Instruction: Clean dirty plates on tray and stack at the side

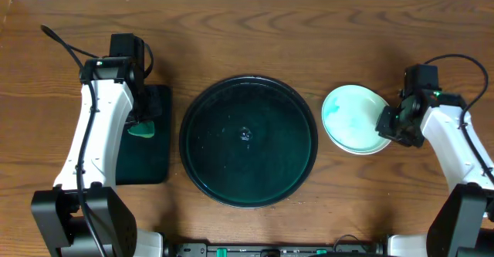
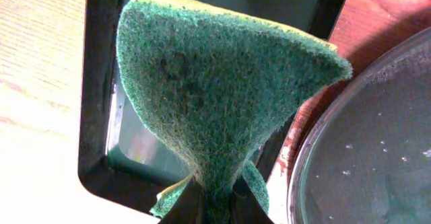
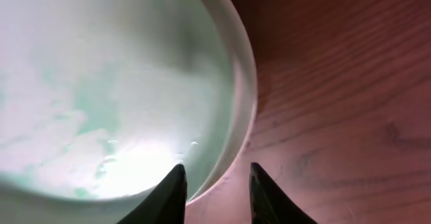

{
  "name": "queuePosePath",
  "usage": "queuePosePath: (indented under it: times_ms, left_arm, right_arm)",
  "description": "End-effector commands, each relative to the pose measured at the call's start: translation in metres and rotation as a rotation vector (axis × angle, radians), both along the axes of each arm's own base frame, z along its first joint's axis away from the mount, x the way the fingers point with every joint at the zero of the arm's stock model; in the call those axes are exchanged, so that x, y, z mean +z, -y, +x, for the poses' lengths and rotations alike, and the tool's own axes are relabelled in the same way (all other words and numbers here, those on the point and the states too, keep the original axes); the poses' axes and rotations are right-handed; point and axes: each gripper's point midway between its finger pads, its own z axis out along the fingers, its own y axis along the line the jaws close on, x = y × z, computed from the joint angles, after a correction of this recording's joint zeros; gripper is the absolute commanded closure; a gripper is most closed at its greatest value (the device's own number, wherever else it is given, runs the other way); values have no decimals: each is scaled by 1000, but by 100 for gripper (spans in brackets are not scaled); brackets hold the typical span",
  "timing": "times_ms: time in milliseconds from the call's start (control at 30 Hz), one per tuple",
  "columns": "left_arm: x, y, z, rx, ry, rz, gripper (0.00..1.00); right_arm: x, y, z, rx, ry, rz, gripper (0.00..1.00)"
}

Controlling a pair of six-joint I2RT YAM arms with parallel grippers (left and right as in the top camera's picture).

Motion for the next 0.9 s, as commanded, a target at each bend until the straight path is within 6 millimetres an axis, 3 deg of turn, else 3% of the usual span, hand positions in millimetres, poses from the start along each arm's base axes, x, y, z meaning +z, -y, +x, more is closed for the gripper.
queuePosePath:
  times_ms: [0, 167, 300, 567, 867]
  left_arm:
    - [-3, -5, 1, -18, -8, 23, 93]
    - [-18, -6, 4, -39, -47, 27, 93]
    - [-35, -8, 9, -96, -94, 29, 93]
    - [-54, -24, 25, -76, -77, 31, 93]
    - [-54, -27, 33, -72, -44, 36, 93]
  right_arm:
    - [37, -12, 30, 35, 107, 80, 69]
    - [74, -53, 54, 253, 216, 201, 60]
    - [82, -87, 61, 355, 260, 256, 56]
    - [66, -142, 78, 504, 284, 275, 52]
    - [27, -193, 80, 582, 218, 436, 59]
